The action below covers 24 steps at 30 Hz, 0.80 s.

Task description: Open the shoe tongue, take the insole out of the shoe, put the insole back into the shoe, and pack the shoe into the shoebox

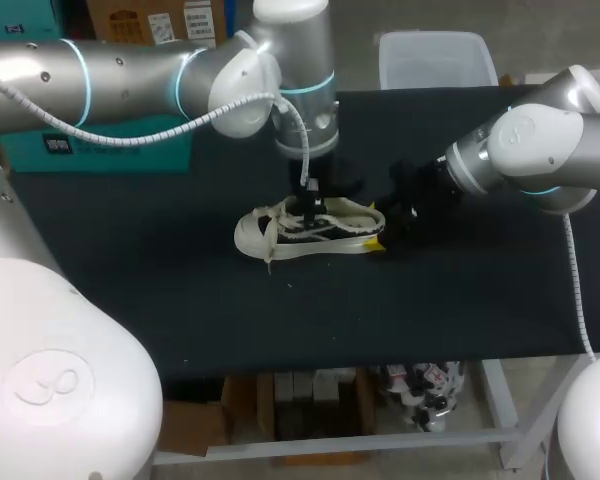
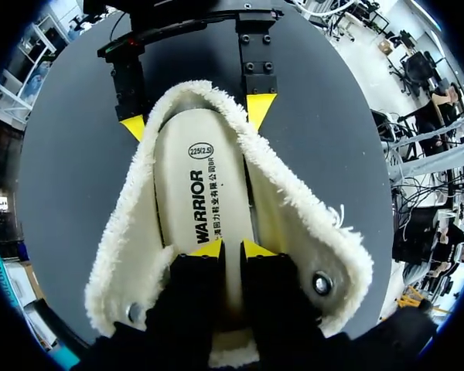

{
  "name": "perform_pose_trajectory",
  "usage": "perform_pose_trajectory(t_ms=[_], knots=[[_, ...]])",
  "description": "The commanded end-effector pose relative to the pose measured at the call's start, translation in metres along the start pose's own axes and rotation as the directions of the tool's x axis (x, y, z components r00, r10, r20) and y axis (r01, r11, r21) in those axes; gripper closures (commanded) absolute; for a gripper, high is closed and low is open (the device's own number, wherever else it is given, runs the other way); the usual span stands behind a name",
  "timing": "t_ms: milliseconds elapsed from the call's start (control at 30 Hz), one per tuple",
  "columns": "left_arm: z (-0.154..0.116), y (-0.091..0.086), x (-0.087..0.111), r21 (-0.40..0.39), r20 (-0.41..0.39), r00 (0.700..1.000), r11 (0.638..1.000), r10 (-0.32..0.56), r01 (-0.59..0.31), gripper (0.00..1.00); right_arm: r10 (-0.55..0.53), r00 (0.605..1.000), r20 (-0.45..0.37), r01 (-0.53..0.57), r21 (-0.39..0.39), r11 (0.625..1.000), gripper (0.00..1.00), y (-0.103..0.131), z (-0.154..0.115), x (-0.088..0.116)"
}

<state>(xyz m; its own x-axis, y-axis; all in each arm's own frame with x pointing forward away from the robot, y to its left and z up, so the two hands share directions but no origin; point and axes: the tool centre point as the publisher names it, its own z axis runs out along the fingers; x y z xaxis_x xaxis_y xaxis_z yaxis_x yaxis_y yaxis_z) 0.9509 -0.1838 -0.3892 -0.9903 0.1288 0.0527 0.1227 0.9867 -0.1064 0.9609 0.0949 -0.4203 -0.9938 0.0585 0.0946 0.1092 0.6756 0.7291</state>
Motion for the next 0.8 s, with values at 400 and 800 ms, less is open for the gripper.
perform_pose_trajectory(t_ms=[400,800], knots=[[-0.011,-0.009,0.017,-0.027,0.016,1.000,1.000,0.001,0.000,0.82,-0.001,1.000,-0.001,0.001,0.000,1.000,1.00,-0.001,0.000,0.001],[0.014,-0.012,0.024,-0.062,0.001,1.000,0.998,-0.021,0.021,0.82,-0.001,1.000,-0.001,0.001,0.000,1.000,1.00,-0.001,0.000,0.001]])
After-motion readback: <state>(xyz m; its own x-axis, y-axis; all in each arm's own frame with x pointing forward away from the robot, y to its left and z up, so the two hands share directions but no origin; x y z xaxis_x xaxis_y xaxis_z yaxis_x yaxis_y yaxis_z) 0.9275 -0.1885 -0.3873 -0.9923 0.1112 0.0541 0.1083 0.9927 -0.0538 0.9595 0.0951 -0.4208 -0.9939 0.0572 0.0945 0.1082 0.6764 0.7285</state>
